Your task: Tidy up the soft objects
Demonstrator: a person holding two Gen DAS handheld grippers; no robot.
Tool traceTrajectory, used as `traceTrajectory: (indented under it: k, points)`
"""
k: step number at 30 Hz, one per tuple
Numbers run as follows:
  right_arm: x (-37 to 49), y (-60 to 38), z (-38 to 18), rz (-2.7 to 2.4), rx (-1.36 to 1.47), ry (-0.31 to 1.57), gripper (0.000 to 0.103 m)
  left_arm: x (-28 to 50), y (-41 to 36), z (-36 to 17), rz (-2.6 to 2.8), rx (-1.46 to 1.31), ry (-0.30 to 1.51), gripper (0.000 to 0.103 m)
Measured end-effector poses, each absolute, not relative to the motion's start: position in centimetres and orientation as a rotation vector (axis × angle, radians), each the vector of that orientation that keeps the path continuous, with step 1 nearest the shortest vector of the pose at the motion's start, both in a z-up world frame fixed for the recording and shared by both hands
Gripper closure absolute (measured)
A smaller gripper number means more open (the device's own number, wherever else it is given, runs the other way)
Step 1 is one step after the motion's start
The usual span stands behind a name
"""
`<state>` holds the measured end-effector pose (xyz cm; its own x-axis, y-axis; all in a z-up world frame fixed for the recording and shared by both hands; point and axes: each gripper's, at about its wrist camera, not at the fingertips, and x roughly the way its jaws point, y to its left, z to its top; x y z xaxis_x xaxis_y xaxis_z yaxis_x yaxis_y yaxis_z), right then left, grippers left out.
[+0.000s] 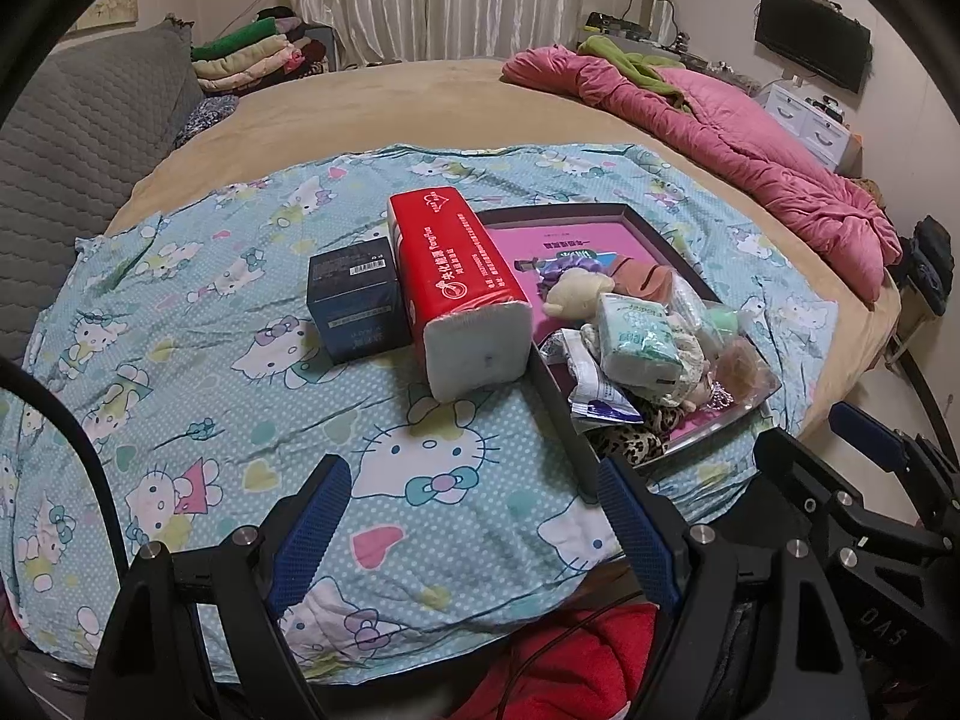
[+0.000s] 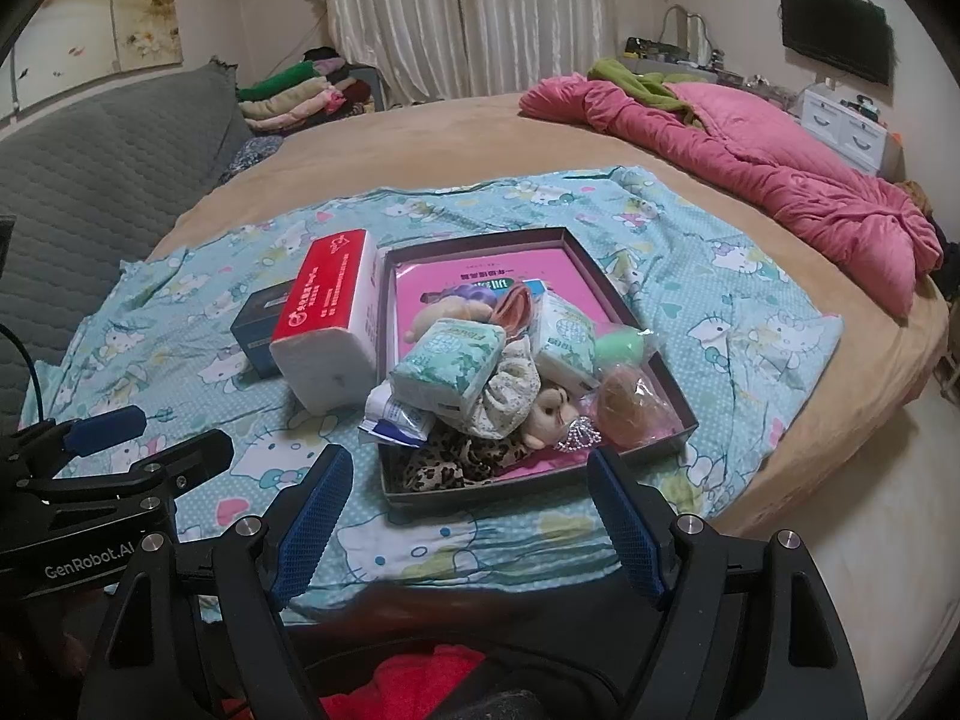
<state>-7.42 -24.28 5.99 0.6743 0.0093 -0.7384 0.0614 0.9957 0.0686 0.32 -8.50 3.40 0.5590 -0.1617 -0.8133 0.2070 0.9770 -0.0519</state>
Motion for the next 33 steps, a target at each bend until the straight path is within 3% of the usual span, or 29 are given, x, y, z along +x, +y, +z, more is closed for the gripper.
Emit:
traceTrajectory:
  k: [33]
  points:
    - [-7.38,-24.41,5.9,-0.028,0.091,0.829,0.022,0.38,-8.24,2.94,-0.208,0.059,0.962,0.02]
